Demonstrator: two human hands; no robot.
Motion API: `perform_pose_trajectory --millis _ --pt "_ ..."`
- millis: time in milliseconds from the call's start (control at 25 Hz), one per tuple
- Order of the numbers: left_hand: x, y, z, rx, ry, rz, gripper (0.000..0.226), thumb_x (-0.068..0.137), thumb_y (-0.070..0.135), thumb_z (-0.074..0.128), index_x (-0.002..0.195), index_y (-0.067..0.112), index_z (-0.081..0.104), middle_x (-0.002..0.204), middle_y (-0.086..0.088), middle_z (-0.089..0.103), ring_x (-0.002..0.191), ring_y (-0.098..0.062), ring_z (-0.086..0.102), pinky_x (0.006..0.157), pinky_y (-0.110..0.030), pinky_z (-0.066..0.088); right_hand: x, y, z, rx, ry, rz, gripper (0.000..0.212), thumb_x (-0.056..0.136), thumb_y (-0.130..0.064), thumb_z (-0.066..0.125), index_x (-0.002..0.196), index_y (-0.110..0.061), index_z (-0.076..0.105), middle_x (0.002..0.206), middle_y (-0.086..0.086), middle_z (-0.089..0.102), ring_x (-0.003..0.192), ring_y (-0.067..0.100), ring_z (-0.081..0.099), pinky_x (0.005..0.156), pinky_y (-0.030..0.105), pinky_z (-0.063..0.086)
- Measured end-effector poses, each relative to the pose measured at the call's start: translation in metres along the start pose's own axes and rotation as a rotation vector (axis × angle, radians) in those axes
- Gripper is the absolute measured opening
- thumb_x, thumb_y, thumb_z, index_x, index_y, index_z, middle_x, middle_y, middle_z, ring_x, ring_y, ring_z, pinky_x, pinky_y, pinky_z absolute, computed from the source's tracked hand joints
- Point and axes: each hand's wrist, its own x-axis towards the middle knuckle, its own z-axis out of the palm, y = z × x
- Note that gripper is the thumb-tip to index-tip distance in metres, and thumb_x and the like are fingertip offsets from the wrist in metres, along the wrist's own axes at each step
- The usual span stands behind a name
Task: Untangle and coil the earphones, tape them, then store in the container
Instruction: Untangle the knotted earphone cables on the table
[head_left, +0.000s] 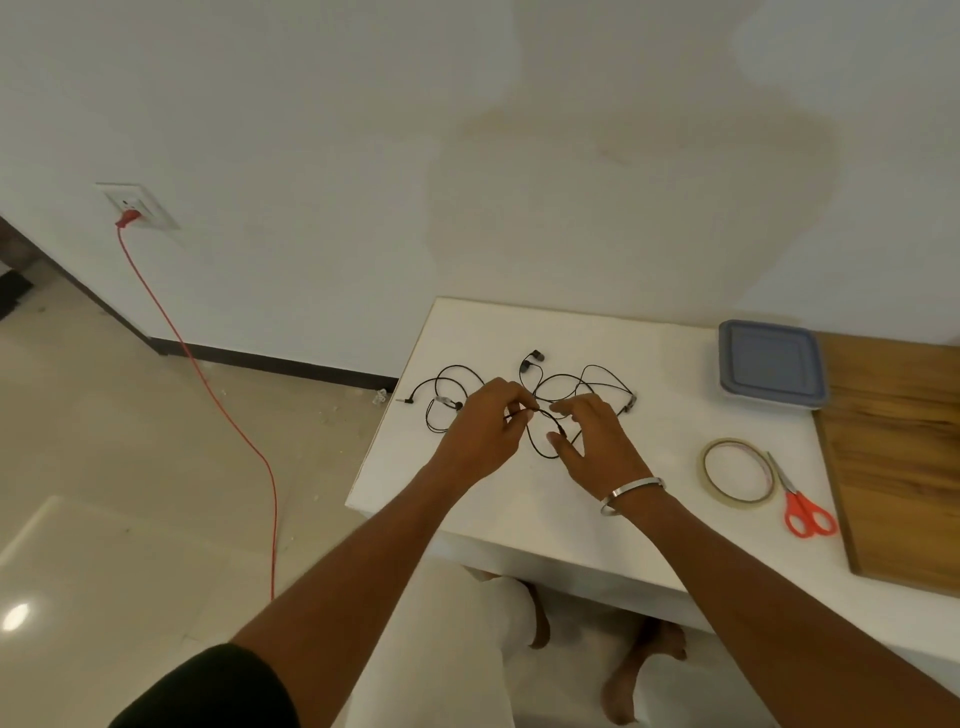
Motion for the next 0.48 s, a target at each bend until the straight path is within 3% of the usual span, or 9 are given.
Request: perform_pose_trajectory --millis 240,480 --pt "0.001 0.012 -0.005 0.001 -0.004 -0.01 0.01 0.095 0.016 0.059 0.101 0.015 0.068 0.096 0.004 0.059 0.085 -0.005 0.055 0.074 -0.01 0.042 -0.002 -0.015 -0.024 0.172 -0.135 0.099 0.018 0.096 -0.021 0.048 0.096 -0.015 0.065 0.078 0.0 0.069 0.078 0.014 0.067 0.079 0.034 0.054" --pt "-0.002 0.017 -0.017 0.089 -0.139 -0.074 0.015 0.093 0.026 0.061 0.094 0.015 0.071 0.088 0.006 0.065 0.076 -0.005 0.055 0.071 -0.02 0.043 0.002 -0.008 -0.043 0.057 0.061 0.084 0.019 0.096 -0.017 0.047 0.09 -0.013 0.065 0.085 -0.001 0.066 0.08 0.016 0.062 0.076 0.032 0.051"
